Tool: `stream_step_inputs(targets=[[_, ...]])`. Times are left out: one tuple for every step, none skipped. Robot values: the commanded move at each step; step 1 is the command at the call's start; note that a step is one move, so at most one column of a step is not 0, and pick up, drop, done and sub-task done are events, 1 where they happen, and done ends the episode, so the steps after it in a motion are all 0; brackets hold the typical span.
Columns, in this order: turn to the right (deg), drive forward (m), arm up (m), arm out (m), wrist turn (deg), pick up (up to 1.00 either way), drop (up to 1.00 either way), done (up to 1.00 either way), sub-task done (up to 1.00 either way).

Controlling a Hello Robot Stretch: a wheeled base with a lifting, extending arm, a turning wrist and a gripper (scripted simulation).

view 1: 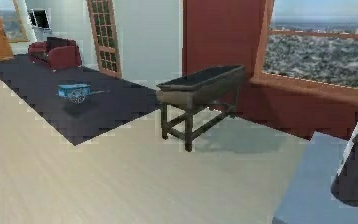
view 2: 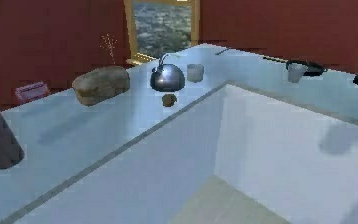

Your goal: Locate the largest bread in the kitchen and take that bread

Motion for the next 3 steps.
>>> stream_step_inputs(targets=[[3.0, 0.0, 0.0, 0.0, 0.0, 0.0, 0.0, 0.0, 0.0], [-45.0, 0.0, 0.0, 0.0, 0.0, 0.0, 0.0, 0.0, 0.0], [-3.0, 0.0, 0.0, 0.0, 0.0, 0.0, 0.0, 0.0, 0.0]])
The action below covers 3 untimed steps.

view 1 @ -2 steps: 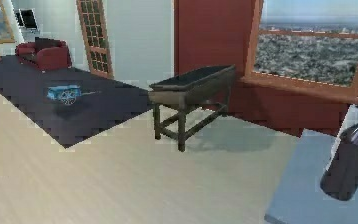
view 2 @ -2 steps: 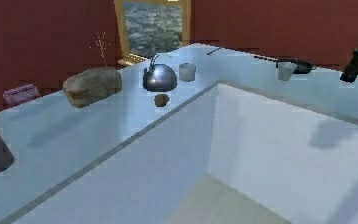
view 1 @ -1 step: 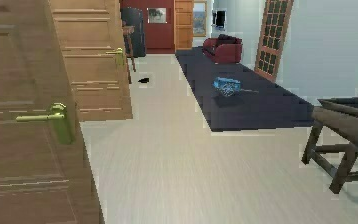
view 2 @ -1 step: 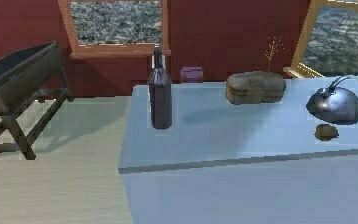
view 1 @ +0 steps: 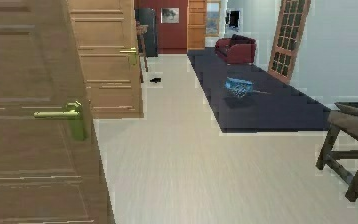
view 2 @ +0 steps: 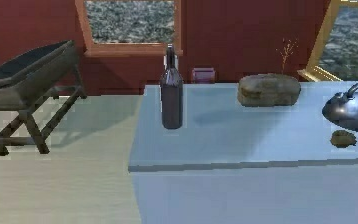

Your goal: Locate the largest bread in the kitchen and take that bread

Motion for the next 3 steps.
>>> stream_step_inputs(targets=[[0.0, 0.45, 0.0, 0.0, 0.0, 0.0, 0.0, 0.0, 0.0], [45.0, 0.0, 0.0, 0.0, 0.0, 0.0, 0.0, 0.0, 0.0], [9.0, 0.0, 0.0, 0.0, 0.0, 0.0, 0.0, 0.0, 0.0]])
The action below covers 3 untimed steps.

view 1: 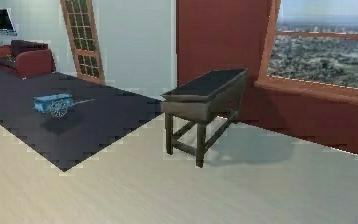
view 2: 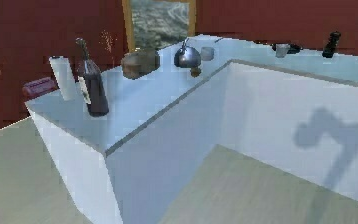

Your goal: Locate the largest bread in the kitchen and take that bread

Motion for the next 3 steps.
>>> stream_step_inputs(targets=[[0.0, 0.25, 0.0, 0.0, 0.0, 0.0, 0.0, 0.0, 0.0], [21.0, 0.0, 0.0, 0.0, 0.0, 0.0, 0.0, 0.0, 0.0], [0.0, 0.75, 0.0, 0.0, 0.0, 0.0, 0.0, 0.0, 0.0]])
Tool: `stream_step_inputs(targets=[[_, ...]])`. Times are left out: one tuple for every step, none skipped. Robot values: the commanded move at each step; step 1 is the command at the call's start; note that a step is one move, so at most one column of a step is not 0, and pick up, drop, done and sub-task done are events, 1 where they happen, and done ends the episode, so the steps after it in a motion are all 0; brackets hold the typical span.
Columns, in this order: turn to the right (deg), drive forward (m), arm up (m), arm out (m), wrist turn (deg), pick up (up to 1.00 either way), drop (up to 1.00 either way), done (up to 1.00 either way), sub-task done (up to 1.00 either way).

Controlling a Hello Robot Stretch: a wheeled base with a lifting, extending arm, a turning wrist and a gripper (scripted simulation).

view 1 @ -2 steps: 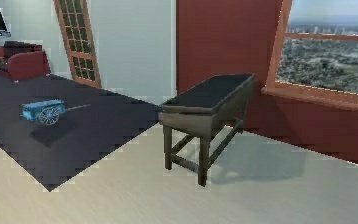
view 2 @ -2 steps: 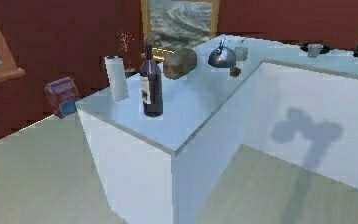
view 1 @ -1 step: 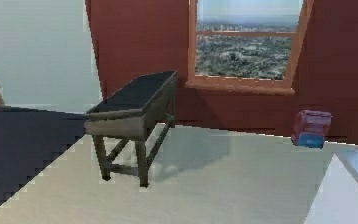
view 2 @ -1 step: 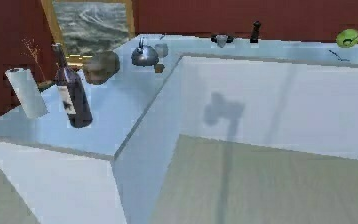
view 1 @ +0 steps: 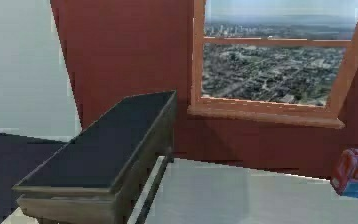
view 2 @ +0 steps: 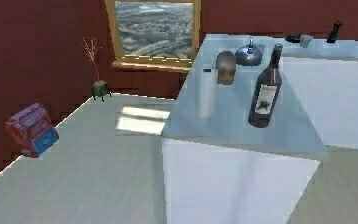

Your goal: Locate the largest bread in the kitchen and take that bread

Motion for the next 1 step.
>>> stream_step_inputs(targets=[[45.0, 0.0, 0.0, 0.0, 0.0, 0.0, 0.0, 0.0, 0.0]])
